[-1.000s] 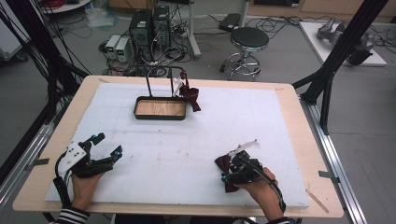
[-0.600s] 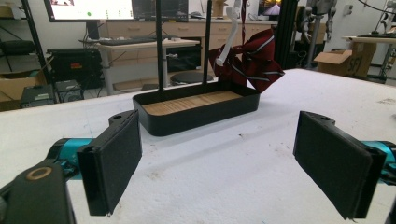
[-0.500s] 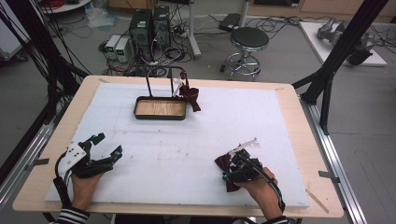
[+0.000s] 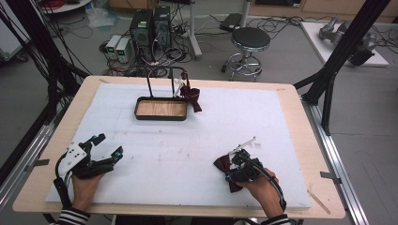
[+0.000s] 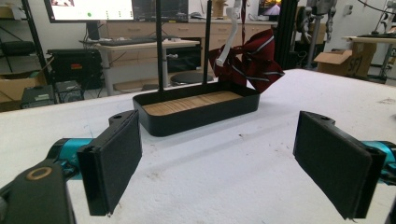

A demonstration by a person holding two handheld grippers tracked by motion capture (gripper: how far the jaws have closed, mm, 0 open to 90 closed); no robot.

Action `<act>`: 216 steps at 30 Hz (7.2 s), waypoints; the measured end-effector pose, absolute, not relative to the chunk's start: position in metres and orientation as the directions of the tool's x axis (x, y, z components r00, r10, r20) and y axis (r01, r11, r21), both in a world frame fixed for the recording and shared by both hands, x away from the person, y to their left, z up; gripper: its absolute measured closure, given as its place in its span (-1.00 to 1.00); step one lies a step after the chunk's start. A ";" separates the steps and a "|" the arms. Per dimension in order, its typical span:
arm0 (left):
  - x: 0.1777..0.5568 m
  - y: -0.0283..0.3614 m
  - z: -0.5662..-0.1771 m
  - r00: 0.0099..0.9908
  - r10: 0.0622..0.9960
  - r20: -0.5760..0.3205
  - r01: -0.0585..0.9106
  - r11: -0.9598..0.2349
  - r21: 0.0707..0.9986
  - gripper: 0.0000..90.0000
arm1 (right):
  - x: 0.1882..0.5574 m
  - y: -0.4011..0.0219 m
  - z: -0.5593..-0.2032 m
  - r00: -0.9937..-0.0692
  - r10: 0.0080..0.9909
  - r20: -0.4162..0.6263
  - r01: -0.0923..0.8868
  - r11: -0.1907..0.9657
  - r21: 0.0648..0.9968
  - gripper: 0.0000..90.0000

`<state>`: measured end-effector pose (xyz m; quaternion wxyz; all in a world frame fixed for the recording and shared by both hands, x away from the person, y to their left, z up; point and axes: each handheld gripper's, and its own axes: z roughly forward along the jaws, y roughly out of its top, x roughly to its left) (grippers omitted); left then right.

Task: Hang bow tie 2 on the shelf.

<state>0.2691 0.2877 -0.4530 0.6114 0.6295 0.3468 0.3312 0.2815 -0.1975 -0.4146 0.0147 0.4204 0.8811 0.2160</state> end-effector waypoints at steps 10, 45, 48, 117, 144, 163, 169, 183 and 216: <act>0.269 0.288 -0.453 0.540 0.842 -0.007 0.031 -0.012 0.999 -0.65 | 0.280 -0.200 -0.414 -0.663 0.734 0.148 0.714 0.560 0.421 0.65; 0.269 0.288 -0.453 0.540 0.841 -0.006 0.031 -0.013 0.999 -0.65 | 0.283 -0.200 -0.387 -0.667 0.739 0.097 0.575 0.427 0.698 0.65; 0.269 0.288 -0.453 0.540 0.841 -0.006 0.033 -0.014 0.999 -0.65 | 0.283 -0.203 -0.383 -0.664 0.739 0.117 0.554 0.380 0.741 0.65; 0.270 0.288 -0.453 0.545 0.838 -0.018 0.041 -0.005 0.999 -0.65 | 0.354 -0.131 -0.299 -0.732 0.678 0.070 0.125 0.032 0.992 0.65; 0.270 0.289 -0.453 0.548 0.836 -0.018 0.038 -0.003 0.999 -0.65 | 0.400 -0.081 -0.293 -0.761 0.644 0.075 0.144 0.056 0.988 0.65; 0.270 0.289 -0.453 0.548 0.836 -0.022 0.034 0.004 0.999 -0.65 | 0.435 -0.062 -0.296 -0.732 0.678 0.067 0.148 0.063 0.987 0.65; 0.270 0.289 -0.453 0.548 0.836 -0.021 0.034 0.003 0.999 -0.65 | 0.442 -0.056 -0.296 -0.733 0.677 0.068 0.142 0.053 0.988 0.65; 0.270 0.290 -0.453 0.549 0.835 -0.027 0.033 0.011 0.999 -0.65 | 0.456 -0.029 -0.300 -0.751 0.655 0.078 0.150 0.056 0.987 0.65; 0.269 0.291 -0.453 0.553 0.832 -0.025 0.031 0.010 0.999 -0.65 | 0.464 -0.008 -0.313 -0.749 0.661 0.043 0.228 0.196 0.954 0.64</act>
